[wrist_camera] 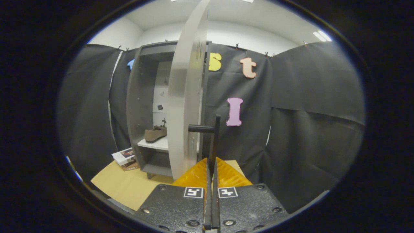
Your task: Open the shoe cabinet door, grab the shoes and put them into the shoe cabinet, then close the shoe cabinet door.
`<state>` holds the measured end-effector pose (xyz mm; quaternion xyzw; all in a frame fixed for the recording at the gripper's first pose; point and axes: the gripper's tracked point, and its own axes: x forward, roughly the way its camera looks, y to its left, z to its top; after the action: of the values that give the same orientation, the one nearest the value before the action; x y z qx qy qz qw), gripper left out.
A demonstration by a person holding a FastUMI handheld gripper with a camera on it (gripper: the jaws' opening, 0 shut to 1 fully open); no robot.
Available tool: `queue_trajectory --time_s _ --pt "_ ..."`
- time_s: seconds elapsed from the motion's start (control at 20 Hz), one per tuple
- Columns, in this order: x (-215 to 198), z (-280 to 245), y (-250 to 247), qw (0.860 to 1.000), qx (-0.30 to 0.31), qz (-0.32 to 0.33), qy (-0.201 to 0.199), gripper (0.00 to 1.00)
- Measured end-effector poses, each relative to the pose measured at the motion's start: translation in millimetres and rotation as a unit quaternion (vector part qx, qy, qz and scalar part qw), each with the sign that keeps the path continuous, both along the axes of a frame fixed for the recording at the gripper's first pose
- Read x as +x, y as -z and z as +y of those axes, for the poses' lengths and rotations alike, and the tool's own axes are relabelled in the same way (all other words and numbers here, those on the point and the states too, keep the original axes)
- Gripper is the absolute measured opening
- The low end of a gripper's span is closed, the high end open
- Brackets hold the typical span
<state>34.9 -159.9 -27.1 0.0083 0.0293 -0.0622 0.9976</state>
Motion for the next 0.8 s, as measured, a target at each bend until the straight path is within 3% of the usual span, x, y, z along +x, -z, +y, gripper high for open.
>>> queue_trajectory --time_s 0.3,0.55,0.8 --pt "-0.3 -17.5 2.3 1.0 0.022 0.0 -0.014 0.04" --pt "-10.3 -14.7 2.4 1.0 -0.006 0.001 -0.001 0.04" --pt "-53.0 -6.5 -0.2 1.0 -0.029 -0.01 0.007 0.04"
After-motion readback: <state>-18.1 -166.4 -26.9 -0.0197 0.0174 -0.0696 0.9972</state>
